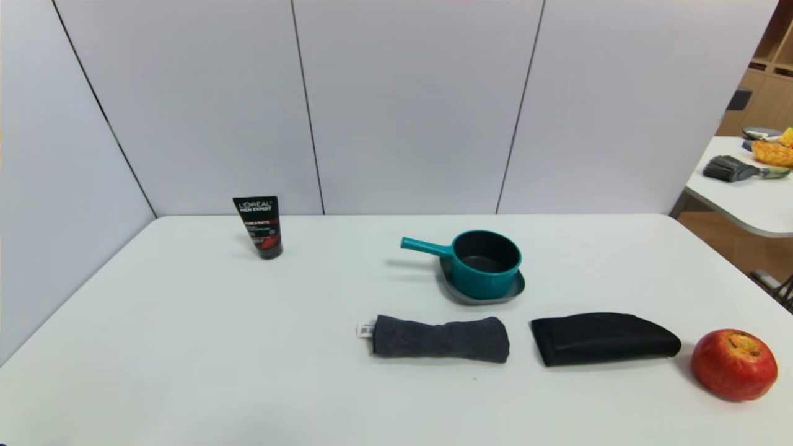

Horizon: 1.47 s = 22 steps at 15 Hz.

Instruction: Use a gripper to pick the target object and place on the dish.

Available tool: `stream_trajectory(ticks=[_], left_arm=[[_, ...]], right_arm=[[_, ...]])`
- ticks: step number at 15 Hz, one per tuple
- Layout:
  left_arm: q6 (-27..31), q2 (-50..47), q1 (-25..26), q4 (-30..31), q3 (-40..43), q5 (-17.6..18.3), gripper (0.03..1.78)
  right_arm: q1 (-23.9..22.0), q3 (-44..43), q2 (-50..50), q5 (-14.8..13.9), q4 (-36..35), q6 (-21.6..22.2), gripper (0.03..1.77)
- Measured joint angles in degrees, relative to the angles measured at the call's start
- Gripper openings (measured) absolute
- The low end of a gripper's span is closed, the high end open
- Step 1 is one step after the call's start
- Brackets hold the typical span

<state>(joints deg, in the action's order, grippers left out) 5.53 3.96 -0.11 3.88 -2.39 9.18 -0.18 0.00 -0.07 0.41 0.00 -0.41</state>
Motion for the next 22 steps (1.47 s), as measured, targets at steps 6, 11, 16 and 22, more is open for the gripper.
stream_trajectory(ticks=[6, 11, 16, 22], left_arm=[[-0.16, -3.89, 0.11, -4.36, 2.34, -6.95, 1.69], [-0.37, -4.04, 0.11, -4.4, 2.39, -7.07, 1.69], [-0.39, -4.04, 0.11, -4.4, 2.39, -7.07, 1.69], [-0.37, -4.01, 0.11, -4.4, 2.39, -7.07, 1.69]], right_arm=[[0.0, 0.0, 0.0, 0.0, 0.0, 0.0, 1.71], [0.0, 0.0, 0.0, 0.0, 0.0, -0.02, 1.71], [0.0, 0.0, 0.0, 0.02, 0.0, -0.07, 1.71], [0.0, 0.0, 0.0, 0.05, 0.0, 0.04, 1.71]])
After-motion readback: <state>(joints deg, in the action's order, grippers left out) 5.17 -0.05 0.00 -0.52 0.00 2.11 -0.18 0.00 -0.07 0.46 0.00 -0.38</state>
